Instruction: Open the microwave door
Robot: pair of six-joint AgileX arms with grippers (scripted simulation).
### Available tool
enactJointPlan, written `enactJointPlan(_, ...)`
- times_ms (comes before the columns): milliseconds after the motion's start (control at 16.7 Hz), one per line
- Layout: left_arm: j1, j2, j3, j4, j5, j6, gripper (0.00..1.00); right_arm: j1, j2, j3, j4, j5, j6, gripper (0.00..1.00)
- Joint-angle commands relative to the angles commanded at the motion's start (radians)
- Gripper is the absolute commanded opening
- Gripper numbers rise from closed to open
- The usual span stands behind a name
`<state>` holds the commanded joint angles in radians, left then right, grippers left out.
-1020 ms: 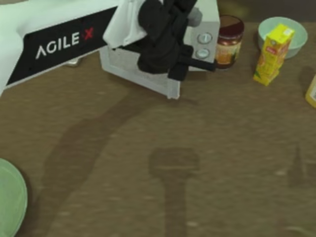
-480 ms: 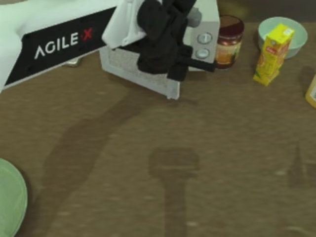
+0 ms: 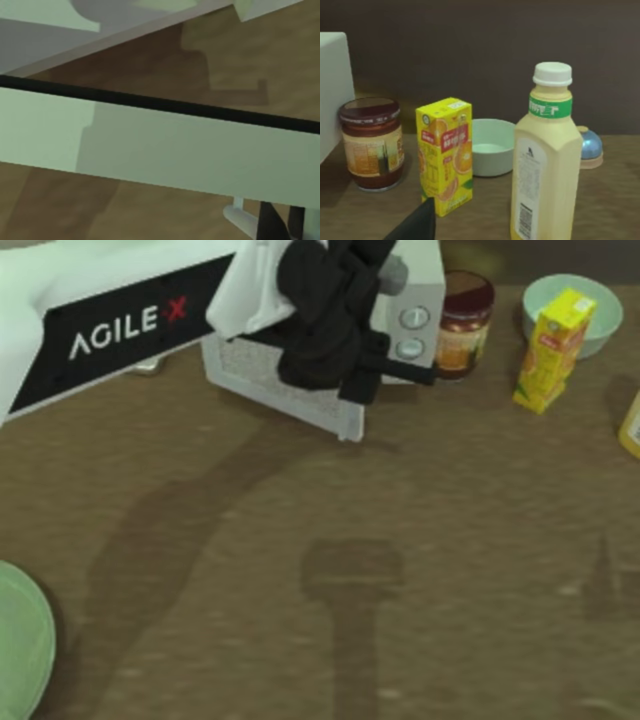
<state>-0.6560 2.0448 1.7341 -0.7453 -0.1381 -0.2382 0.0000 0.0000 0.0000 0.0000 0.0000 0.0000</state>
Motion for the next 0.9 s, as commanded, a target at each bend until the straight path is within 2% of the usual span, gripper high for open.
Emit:
enactJointPlan(480, 0.0, 0.0, 0.0, 0.0, 0.0, 0.0, 0.0, 0.0, 0.0, 0.0, 0.0, 0.0, 0.0, 1.0)
enactJointPlan(660, -0.002, -0.007, -0.017, 0.006, 0.013, 0.009, 0.0, 0.0, 0.0, 0.0, 0.0, 0.0, 0.0, 1.0)
enactJointPlan(900, 0.019, -0.067, -0.094, 0.041, 0.052, 0.088, 0.0, 0.0, 0.0, 0.0, 0.0, 0.0, 0.0, 1.0)
